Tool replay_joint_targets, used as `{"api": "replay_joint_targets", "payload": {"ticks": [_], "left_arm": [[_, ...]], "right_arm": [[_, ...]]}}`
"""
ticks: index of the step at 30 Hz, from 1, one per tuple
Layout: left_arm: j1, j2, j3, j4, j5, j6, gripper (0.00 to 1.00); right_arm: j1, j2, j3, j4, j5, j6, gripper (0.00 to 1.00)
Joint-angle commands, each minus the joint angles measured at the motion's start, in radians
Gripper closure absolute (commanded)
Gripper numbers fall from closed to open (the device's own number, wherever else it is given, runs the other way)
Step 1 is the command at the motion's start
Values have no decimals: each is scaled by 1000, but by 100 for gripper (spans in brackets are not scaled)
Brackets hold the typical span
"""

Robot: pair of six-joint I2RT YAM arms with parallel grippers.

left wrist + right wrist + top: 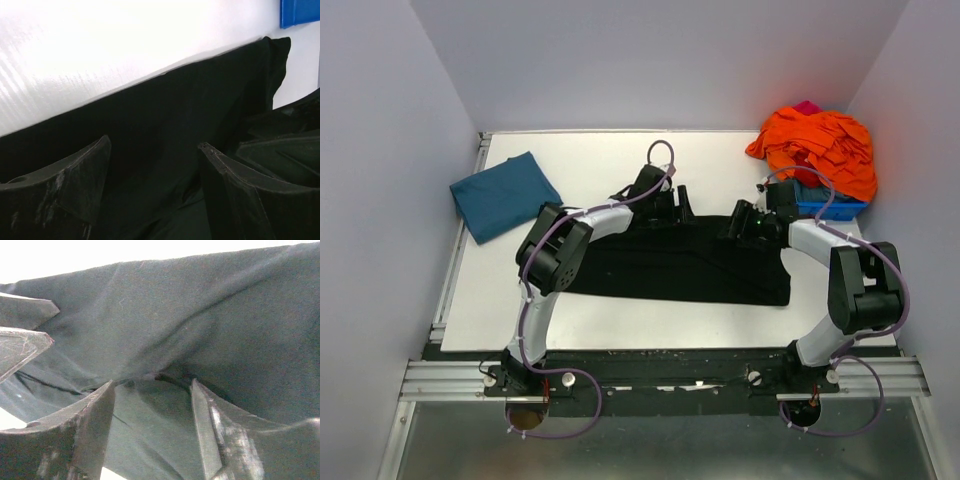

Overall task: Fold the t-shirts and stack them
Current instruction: Fold the other side of the tshirt into a rectangle

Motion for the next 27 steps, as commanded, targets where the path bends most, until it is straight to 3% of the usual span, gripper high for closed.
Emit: {"api": "replay_joint_targets", "payload": {"ticks": [1, 15, 23, 27], "left_arm": [[-31, 4, -21, 3, 23, 32, 19], [-75, -47, -75, 23, -21, 84, 19], [-75, -42, -90, 50, -2, 75, 19], [-77, -44, -89, 52, 5, 75, 19]], "right_arm": [[11, -34, 2, -19, 69, -30, 38], [90, 21, 116, -106, 246, -77, 46], [117, 26, 134, -125, 266, -83, 98], [133, -50, 99, -137, 247, -85, 99]]}}
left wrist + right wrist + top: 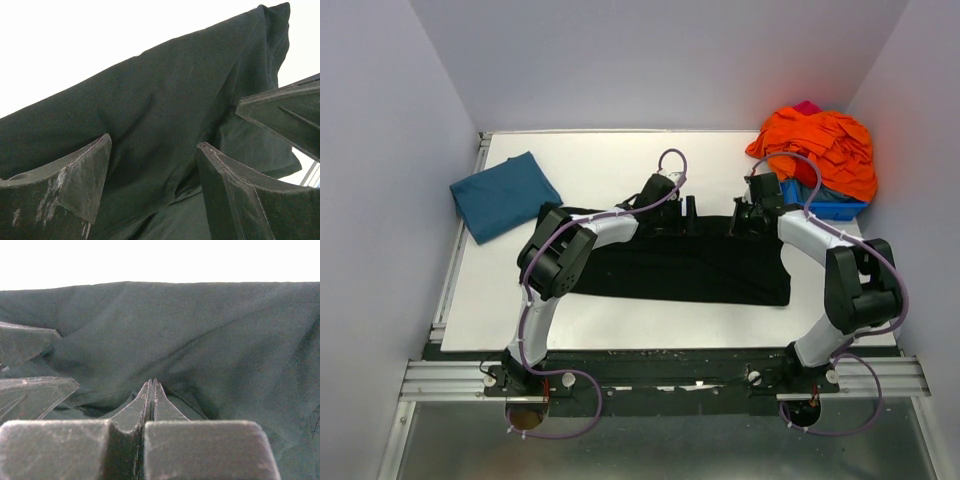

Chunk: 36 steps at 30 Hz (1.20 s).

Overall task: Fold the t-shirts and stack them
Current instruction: Fold the other side of the tshirt into a rectangle

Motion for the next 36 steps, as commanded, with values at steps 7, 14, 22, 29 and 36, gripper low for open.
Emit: {"api": "replay_joint_targets", "payload": {"ticks": [7, 14, 22, 29, 36], "left_arm": [[-14, -22, -17, -20, 23, 14, 20], [-17, -18, -17, -14, 33, 13, 20], [-20, -25, -17, -11, 38, 30, 20], [-36, -88, -48, 14, 27, 54, 20], [-80, -220, -83, -29, -85, 142, 19]], "right_arm": [[93, -229, -119, -67, -81, 67, 99], [216, -343, -353, 125, -232, 339, 93], [302, -550, -365, 42, -102, 446, 20], [230, -598, -234, -235, 340, 339, 29], [2, -636, -291, -199, 305, 306, 40]]}}
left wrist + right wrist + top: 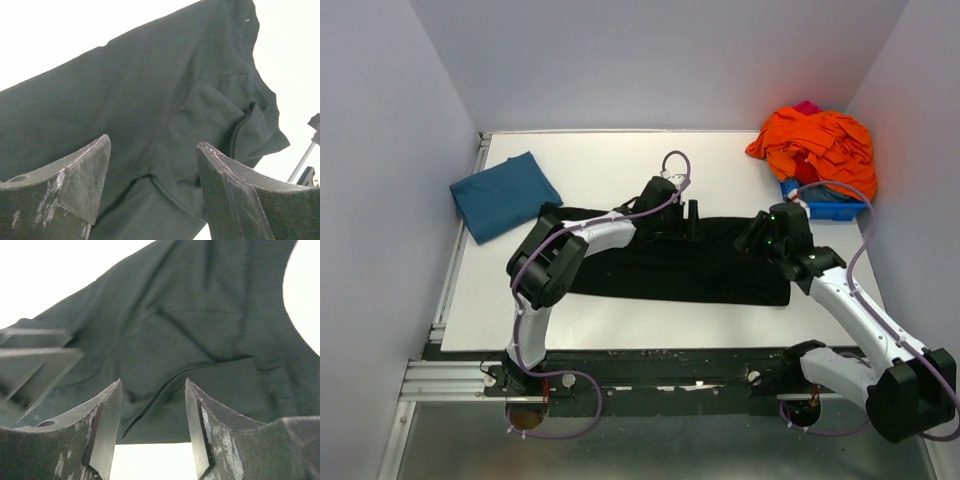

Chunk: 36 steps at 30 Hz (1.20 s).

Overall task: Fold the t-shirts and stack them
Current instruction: Fold the other side of the tshirt into a rectangle

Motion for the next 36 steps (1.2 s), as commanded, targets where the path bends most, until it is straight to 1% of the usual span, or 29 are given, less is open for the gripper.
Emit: {"api": "replay_joint_targets", "payload": {"ticks": [1, 3, 4, 6, 8, 9, 10, 15, 21, 22, 23, 27, 28, 31, 36], "left_arm": [[-61, -132, -14, -36, -97, 92, 19], [-100, -146, -22, -57, -125, 105, 19], [-117, -154, -31, -55, -128, 106, 20], [-162, -169, -53, -44, -139, 117, 20], [-209, -168, -44, -57, -154, 151, 21], [-222, -157, -24, -63, -154, 169, 23], [-233, -139, 7, -101, -154, 189, 24], [-265, -27, 137, -214, -156, 229, 27], [-287, 39, 199, -274, -186, 260, 28], [-287, 48, 205, -281, -191, 267, 29], [-287, 58, 217, -290, -197, 277, 30], [-287, 97, 271, -339, -155, 324, 44], [-288, 101, 276, -343, -141, 329, 45], [-288, 94, 262, -324, -95, 329, 45], [-292, 99, 257, -302, -29, 327, 41]], "right_arm": [[-110, -35, -37, -29, 60, -54, 41], [-140, -30, -30, -23, 78, -69, 45], [-153, -24, -26, -15, 84, -75, 49], [-174, -14, -35, 32, 69, -98, 64], [-182, 9, -47, 107, 19, -134, 85], [-182, 26, -47, 132, -10, -147, 93], [-182, 51, -43, 149, -33, -148, 98], [-183, 183, -7, 218, -109, -126, 99], [-191, 273, -21, 284, -117, -117, 99], [-193, 278, -26, 295, -154, -117, 99], [-196, 287, -30, 305, -169, -117, 99], [-208, 324, -27, 331, -222, -115, 99], [-209, 338, -26, 332, -231, -114, 99], [-214, 375, -17, 335, -262, -115, 99], [-214, 411, -10, 345, -285, -115, 99]]}}
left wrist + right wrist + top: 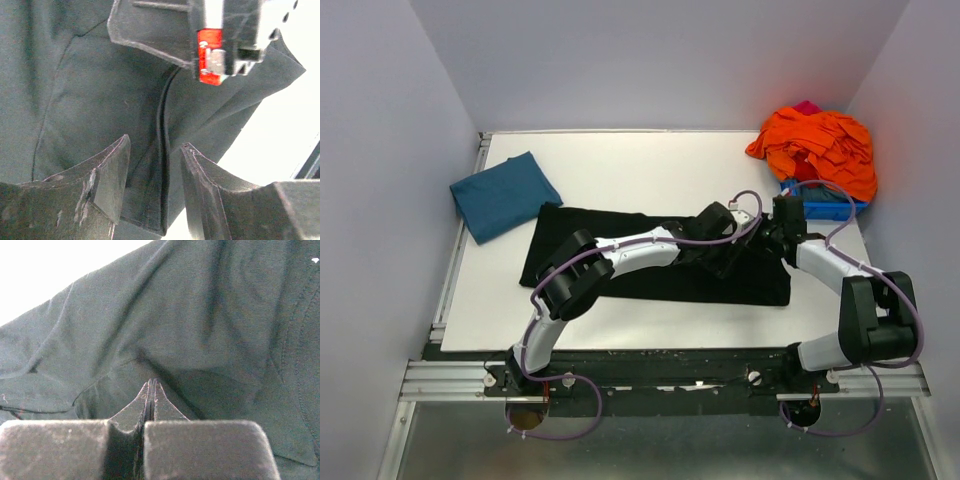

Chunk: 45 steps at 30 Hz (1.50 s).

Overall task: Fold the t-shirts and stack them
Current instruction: Fold the other side of the tshirt into a rectangle

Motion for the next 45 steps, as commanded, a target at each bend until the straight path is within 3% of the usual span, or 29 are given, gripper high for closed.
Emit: {"api": "replay_joint_targets", "payload": {"ticks": [1, 3, 7, 11, 25, 27, 30, 32, 41, 45], "left_arm": [[-15, 14, 20, -2, 86, 22, 42], [-18, 28, 27, -11, 94, 27, 51], [-22, 28, 23, -21, 136, 48, 80], [-35, -9, -11, -39, 130, 88, 100], [-39, -167, -214, -44, 55, 151, 100], [-39, -169, -220, -44, 70, 152, 92], [-41, -181, -227, -33, 100, 145, 49], [-41, -199, -241, -9, 136, 142, 38], [-39, -178, -203, 114, 313, 90, 35], [-38, -115, -122, 88, 255, 51, 34]], "right_arm": [[-7, 27, 14, 33, -48, -2, 99], [-7, 30, 16, 32, -48, -2, 99], [-9, 31, 14, 32, -36, -5, 99], [-9, 39, 16, 29, -38, -6, 99], [-23, 97, 37, -1, -50, 14, 99], [-23, 99, 36, 0, -53, 13, 99], [-24, 96, 34, -2, -53, 13, 99], [-27, 96, 33, -2, -51, 14, 99], [-46, 48, 13, 7, -53, 19, 99], [-63, 14, -4, 13, -47, 24, 99]]}}
